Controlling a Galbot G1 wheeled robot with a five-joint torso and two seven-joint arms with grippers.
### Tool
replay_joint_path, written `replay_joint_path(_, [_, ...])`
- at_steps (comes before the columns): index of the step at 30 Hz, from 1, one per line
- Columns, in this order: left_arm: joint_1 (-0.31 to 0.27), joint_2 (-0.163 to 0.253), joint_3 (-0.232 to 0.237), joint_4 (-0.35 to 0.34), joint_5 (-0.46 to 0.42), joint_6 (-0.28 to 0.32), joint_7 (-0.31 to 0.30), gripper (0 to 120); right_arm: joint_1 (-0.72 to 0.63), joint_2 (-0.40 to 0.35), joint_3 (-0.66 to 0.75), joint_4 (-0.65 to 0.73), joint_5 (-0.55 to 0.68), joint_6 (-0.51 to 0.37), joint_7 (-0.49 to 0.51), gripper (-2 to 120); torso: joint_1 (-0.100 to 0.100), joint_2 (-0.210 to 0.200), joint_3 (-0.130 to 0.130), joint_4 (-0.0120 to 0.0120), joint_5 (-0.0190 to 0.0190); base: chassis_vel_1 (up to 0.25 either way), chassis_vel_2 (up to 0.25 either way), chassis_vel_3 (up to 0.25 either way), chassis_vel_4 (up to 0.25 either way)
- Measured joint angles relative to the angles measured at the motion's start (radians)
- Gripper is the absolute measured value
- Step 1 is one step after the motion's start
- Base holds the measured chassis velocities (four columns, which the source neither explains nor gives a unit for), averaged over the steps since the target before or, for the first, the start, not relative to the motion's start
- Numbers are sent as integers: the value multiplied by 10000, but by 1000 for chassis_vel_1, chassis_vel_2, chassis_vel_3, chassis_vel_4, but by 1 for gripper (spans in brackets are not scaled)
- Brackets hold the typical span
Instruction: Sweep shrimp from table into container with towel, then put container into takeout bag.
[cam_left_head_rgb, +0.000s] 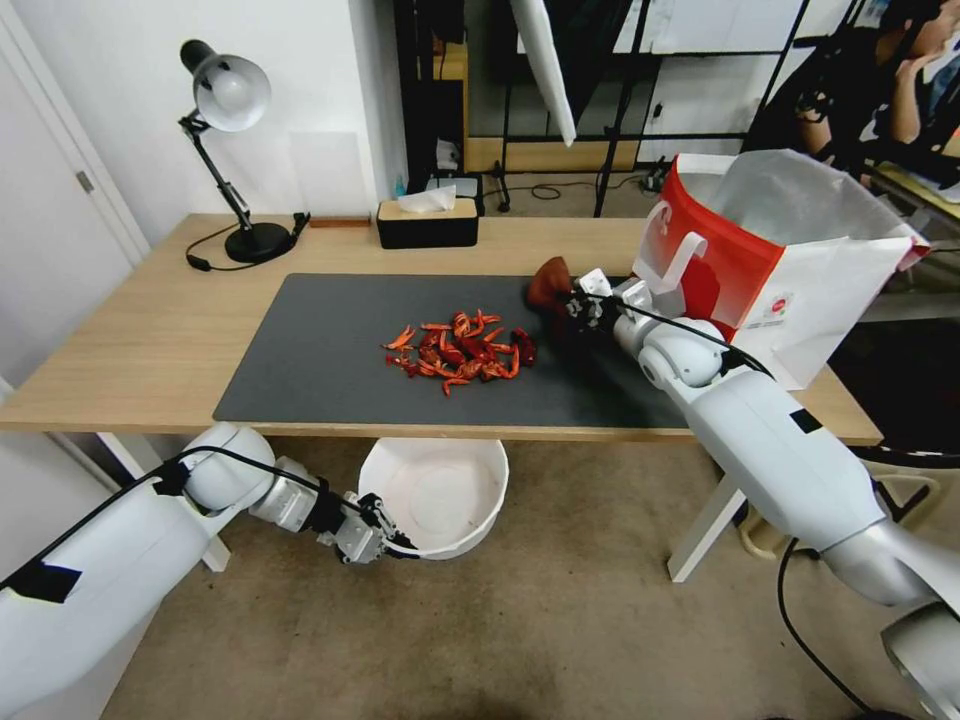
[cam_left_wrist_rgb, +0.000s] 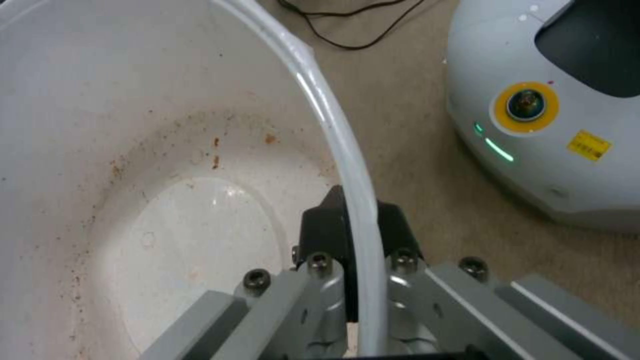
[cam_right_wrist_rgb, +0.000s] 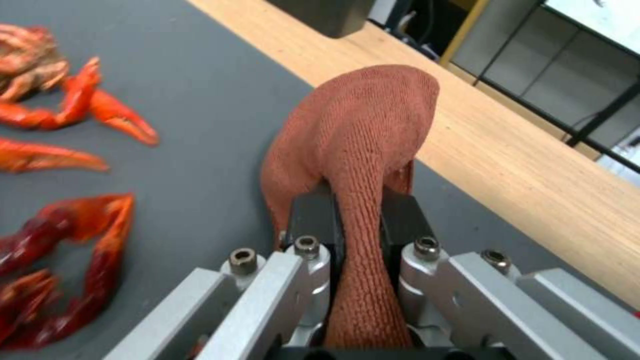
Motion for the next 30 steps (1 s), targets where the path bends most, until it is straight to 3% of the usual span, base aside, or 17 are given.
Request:
replay_joint_path(10, [-146,-45,137,115,248,-69,82,0,-138,-182,-42,201,-328,141,-432,5,0,0,0,-1,-1,0,0,0,0])
replay_joint_path(16, [-183,30,126,94,505,-85,640,0,-173,-245,-27,394,-349,197,-441,5,0,0,0,0,0,0,0,0,0])
replay_joint_path(30, [-414,-164,201,276,672,-311,165,0,-77,-358,-418,628,-511,106,-853,5,-1,0,0,0,-2,0,0,0,0])
